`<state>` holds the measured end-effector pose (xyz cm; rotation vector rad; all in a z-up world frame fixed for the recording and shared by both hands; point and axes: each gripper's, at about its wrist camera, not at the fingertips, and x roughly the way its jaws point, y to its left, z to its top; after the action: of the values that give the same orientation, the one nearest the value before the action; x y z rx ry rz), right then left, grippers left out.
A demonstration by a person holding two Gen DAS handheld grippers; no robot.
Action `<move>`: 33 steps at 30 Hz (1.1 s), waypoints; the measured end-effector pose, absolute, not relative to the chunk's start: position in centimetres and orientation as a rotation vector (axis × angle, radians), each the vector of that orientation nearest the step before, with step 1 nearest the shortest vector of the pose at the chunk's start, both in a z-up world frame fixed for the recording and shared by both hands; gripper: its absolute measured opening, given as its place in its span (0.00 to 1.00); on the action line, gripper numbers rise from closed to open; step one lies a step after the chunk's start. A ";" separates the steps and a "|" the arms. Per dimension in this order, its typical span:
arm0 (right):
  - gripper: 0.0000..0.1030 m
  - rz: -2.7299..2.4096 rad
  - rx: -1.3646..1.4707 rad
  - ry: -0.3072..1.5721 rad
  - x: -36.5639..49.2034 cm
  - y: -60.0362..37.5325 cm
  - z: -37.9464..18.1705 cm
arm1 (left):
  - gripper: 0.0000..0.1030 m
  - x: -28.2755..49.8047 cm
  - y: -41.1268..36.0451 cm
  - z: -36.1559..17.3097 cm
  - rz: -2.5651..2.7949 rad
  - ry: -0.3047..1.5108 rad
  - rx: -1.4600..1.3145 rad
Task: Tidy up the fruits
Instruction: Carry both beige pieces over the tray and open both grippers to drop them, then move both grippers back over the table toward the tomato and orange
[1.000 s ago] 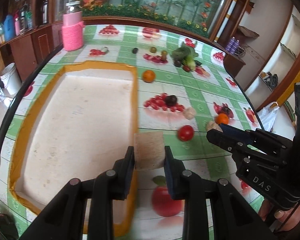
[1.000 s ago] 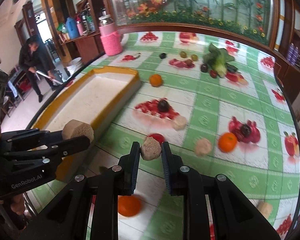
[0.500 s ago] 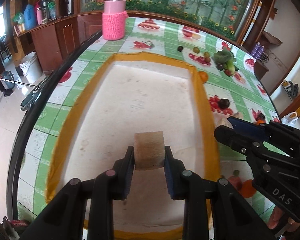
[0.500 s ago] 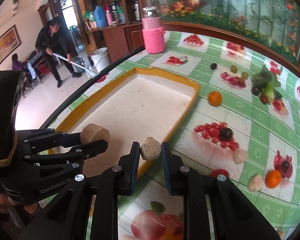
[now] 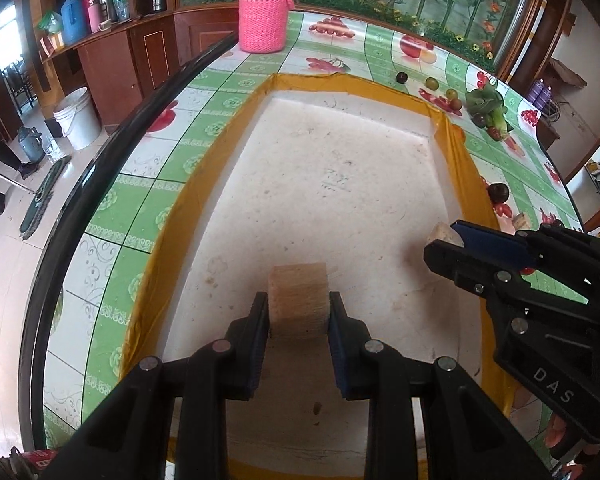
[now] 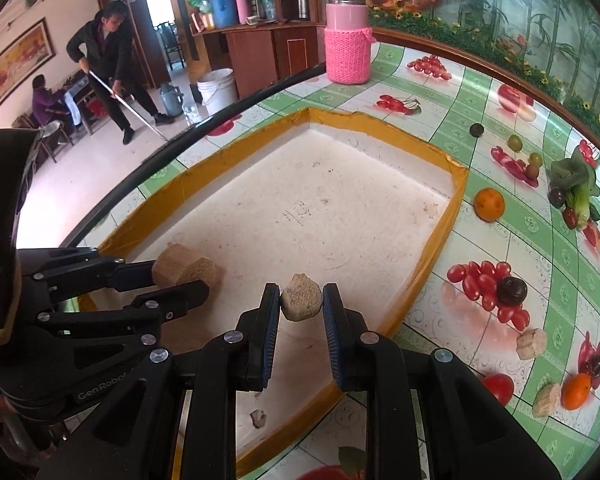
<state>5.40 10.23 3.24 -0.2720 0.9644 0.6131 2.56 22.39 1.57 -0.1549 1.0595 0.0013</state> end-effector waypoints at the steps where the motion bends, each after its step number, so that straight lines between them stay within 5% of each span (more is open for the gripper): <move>1: 0.21 0.614 -0.273 0.967 5.5 10.3 3.1 | 0.30 2.6 22.5 1.4 0.002 1.063 -0.156; 13: 0.21 0.602 -0.258 0.974 5.5 9.9 2.7 | 0.30 2.7 21.7 1.6 0.005 1.060 -0.067; 16: 0.30 0.607 -0.242 0.978 5.4 9.6 2.9 | 0.31 2.6 21.6 1.7 0.011 1.061 -0.048; 33: 0.30 0.476 -0.071 0.890 2.8 5.0 6.0 | 0.58 2.3 19.3 4.5 0.074 0.961 0.138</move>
<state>2.77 5.02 5.97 -0.0707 0.8903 0.4764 2.29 19.32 4.51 0.1382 0.9609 0.0739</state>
